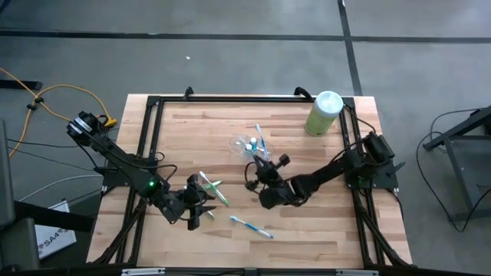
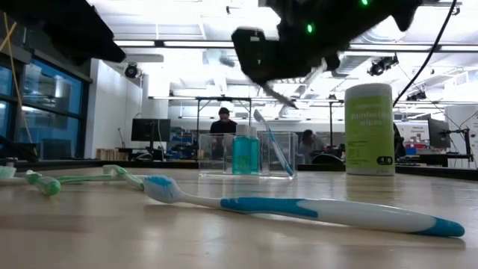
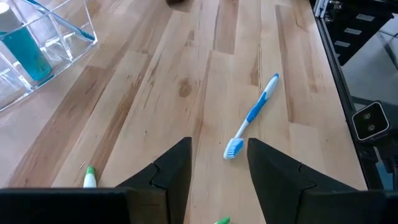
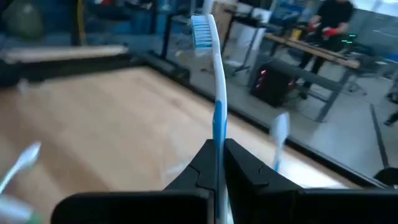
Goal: Pick & Place toothbrushing station
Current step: Put the top blue toothbrush into the transparent organizer
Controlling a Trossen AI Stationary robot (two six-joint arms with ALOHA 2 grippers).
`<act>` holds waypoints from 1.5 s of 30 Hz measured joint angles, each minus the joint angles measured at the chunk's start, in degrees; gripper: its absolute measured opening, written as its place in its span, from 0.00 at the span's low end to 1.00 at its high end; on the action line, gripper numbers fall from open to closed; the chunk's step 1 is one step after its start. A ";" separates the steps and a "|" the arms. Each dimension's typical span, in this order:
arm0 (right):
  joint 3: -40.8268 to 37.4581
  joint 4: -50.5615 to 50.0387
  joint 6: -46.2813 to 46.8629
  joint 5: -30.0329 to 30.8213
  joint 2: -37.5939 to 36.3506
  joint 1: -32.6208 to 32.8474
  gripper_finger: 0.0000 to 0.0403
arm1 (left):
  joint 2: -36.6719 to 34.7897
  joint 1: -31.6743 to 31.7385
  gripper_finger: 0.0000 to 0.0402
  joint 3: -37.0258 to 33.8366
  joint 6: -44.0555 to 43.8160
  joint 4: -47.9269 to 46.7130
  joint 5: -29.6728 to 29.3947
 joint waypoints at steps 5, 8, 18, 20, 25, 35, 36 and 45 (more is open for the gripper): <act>-3.14 0.08 2.74 3.29 -1.58 -2.47 0.01 | -0.02 -0.49 0.38 0.00 0.00 -0.39 0.00; -5.28 -0.50 6.08 3.96 -1.66 -3.98 0.01 | -0.02 -0.49 0.38 0.00 0.00 -0.52 -0.02; -7.05 5.47 3.43 3.93 -1.77 -6.45 0.01 | -0.02 -0.34 0.38 0.00 0.00 -0.57 -0.04; -7.09 9.67 -0.43 2.46 -1.77 -7.10 0.01 | -0.02 -0.08 0.38 0.00 0.00 -0.59 -0.02; -7.08 21.03 -12.01 -2.60 -1.75 -9.59 0.01 | -0.02 -0.03 0.38 0.00 0.00 -0.59 -0.04; -9.74 33.35 -18.61 -8.97 -1.74 -12.68 0.01 | -0.02 -0.10 0.38 0.00 0.00 -0.66 1.13; -11.16 35.69 -18.81 -9.14 -1.74 -12.67 0.01 | -0.02 -0.10 0.38 0.00 0.00 -0.78 1.14; -23.85 58.77 -20.95 -12.84 -1.72 -12.75 0.01 | -0.02 -0.10 0.38 0.00 0.00 -1.45 1.17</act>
